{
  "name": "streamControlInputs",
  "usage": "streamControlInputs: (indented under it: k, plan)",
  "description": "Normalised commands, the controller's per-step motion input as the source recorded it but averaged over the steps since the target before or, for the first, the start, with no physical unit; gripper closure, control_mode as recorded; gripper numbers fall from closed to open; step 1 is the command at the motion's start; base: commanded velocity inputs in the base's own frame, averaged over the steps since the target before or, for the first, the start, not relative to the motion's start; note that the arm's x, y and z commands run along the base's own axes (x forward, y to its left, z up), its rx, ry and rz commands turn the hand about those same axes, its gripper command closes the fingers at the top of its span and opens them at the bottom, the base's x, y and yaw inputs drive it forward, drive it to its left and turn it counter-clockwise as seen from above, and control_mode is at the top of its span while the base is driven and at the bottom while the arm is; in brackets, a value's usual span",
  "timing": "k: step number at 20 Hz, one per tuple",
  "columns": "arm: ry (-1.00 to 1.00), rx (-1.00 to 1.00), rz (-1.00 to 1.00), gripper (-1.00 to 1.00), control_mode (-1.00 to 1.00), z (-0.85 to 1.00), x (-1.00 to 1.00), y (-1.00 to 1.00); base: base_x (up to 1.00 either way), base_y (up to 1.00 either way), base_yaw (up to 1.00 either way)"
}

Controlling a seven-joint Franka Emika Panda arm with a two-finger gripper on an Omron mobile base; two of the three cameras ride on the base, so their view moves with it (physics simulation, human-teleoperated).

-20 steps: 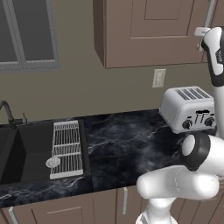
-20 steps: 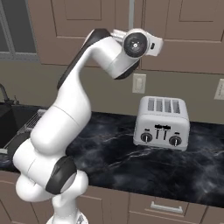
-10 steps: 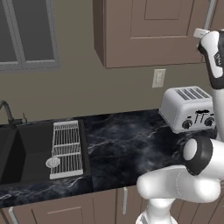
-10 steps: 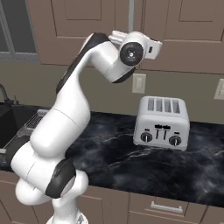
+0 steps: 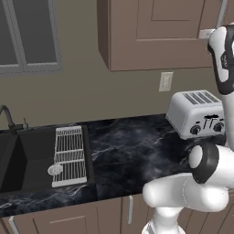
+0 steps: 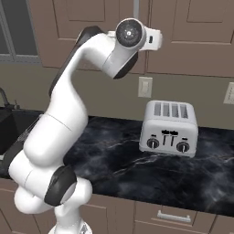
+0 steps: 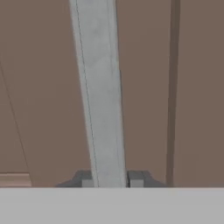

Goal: The dining table condiment station is running low on mustard. Refill the condiment station by opening the cabinet and taking the mustard from the cabinet and placing it on the dining table.

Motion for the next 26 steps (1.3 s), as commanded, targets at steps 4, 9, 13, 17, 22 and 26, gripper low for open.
streamControlInputs:
  k: [4,9,13,17,22,26]
  plan:
    - [0.0,-0.01,0.05,1.0,-1.0,0.0,-0.96,-0.32,0.0,0.0,0.0]
    - [-0.09,0.0,0.07,1.0,-1.0,0.0,-1.0,-0.47,0.0,0.0,0.0]
    - [-0.11,0.0,0.09,1.0,-1.0,0.0,-1.0,-0.34,0.0,0.0,0.0]
    - [-0.09,0.0,0.11,1.0,-1.0,0.0,-1.0,-0.19,0.0,0.0,0.0]
    - [-0.01,0.0,0.14,1.0,-1.0,0.0,-1.0,-0.07,0.0,0.0,0.0]
    - [0.0,0.0,0.12,1.0,-1.0,0.03,-0.99,0.0,0.0,0.0,0.0]
